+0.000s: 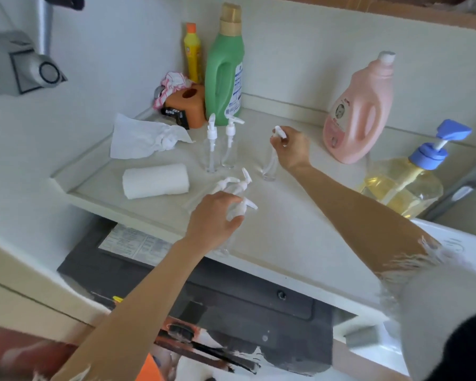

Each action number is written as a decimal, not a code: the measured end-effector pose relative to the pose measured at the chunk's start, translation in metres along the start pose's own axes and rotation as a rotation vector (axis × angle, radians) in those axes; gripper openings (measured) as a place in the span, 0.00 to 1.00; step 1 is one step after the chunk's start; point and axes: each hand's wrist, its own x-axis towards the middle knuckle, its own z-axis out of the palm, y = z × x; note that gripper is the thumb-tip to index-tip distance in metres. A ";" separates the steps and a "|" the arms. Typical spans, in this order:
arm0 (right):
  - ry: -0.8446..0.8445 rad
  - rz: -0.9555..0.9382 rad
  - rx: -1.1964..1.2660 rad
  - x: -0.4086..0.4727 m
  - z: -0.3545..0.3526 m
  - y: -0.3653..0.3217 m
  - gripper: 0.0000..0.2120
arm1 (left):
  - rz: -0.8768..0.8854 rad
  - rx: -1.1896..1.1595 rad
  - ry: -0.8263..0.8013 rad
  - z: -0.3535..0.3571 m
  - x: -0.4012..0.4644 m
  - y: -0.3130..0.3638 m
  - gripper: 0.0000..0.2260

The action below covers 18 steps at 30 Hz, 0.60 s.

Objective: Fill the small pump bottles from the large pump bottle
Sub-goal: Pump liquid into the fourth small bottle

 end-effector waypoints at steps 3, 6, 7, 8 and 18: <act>0.022 0.077 0.057 -0.001 0.000 0.008 0.10 | -0.002 0.075 -0.025 0.001 -0.001 0.000 0.17; -0.032 0.113 0.058 -0.006 -0.010 0.009 0.20 | -0.019 0.164 -0.053 0.002 -0.001 0.012 0.22; -0.029 0.119 0.067 -0.010 -0.014 0.007 0.24 | -0.042 0.197 -0.076 0.003 0.000 0.015 0.22; -0.011 0.114 0.080 -0.015 -0.019 0.008 0.27 | -0.065 0.223 -0.101 0.006 0.001 0.019 0.20; -0.387 0.103 -0.016 -0.102 -0.069 0.000 0.11 | 0.008 -0.079 -0.024 0.019 0.002 0.053 0.16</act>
